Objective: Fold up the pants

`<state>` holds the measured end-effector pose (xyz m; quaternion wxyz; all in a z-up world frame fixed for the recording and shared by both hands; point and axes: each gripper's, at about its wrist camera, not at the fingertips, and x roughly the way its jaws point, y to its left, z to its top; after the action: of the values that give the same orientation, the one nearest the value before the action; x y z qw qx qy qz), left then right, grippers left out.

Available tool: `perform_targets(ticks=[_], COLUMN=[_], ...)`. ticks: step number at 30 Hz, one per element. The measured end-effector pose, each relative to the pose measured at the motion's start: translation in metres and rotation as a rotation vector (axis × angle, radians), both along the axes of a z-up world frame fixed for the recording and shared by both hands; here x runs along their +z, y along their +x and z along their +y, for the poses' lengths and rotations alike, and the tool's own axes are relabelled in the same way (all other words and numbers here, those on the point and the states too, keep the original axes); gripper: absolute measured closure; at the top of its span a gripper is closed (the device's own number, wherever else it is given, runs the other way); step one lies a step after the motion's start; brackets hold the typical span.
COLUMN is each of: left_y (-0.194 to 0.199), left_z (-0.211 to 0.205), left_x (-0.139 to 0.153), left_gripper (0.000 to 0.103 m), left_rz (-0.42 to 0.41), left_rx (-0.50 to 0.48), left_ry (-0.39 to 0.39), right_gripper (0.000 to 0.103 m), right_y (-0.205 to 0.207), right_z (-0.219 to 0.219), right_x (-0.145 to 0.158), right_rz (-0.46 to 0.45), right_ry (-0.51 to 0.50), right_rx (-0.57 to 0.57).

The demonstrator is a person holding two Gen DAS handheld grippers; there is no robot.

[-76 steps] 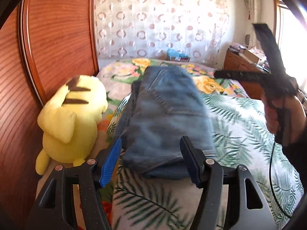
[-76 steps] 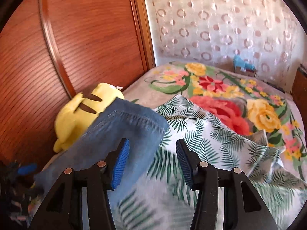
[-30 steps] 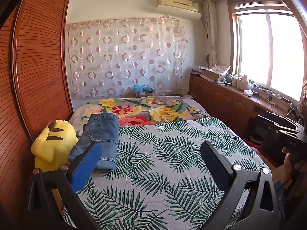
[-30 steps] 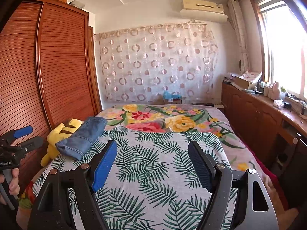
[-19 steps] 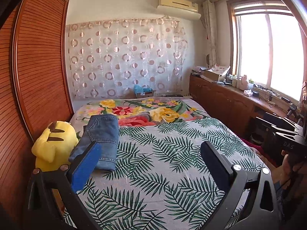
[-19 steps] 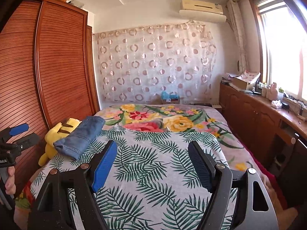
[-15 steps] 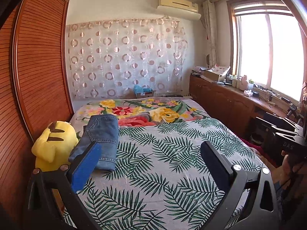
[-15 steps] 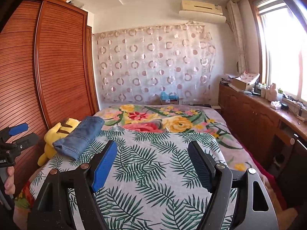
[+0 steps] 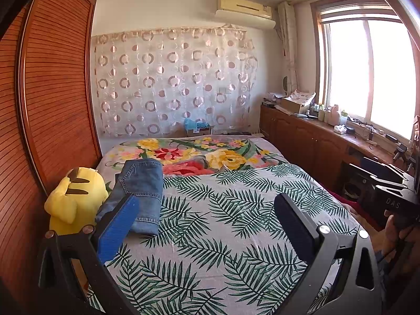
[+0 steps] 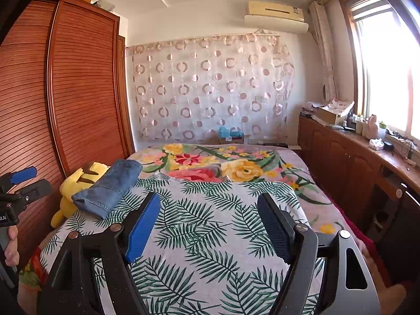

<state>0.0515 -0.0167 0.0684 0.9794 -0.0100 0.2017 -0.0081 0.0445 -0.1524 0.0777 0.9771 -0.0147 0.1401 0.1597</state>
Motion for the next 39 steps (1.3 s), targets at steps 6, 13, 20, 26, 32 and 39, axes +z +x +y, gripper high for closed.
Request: perform_targets(ticks=[6, 13, 20, 26, 32, 39], left_y=[-0.0007, -0.0014, -0.0016, -0.0018, -0.0017, -0.0021], left_z=[-0.0007, -0.0005, -0.0005, -0.0004, -0.0006, -0.0006], left_x=[0.0037, 0.0055, 0.0045, 0.0044, 0.0081, 0.0076], left_gripper=[0.0, 0.0, 0.0, 0.0, 0.0, 0.0], left_rz=[-0.001, -0.001, -0.001, -0.001, -0.005, -0.005], left_rx=[0.004, 0.004, 0.003, 0.003, 0.002, 0.002], left_ry=[0.002, 0.003, 0.0, 0.0, -0.001, 0.001], right_gripper=[0.025, 0.025, 0.025, 0.025, 0.025, 0.025], right_y=[0.0003, 0.0012, 0.0017, 0.0019, 0.002, 0.0018], right_z=[-0.0007, -0.0013, -0.0019, -0.0024, -0.0022, -0.0026], right_x=[0.0004, 0.0005, 0.0007, 0.0011, 0.0008, 0.0007], right_rz=[0.0, -0.001, 0.0, -0.001, 0.003, 0.001], right_ry=[0.0, 0.002, 0.002, 0.002, 0.004, 0.004], right_rx=[0.001, 0.003, 0.004, 0.003, 0.003, 0.002])
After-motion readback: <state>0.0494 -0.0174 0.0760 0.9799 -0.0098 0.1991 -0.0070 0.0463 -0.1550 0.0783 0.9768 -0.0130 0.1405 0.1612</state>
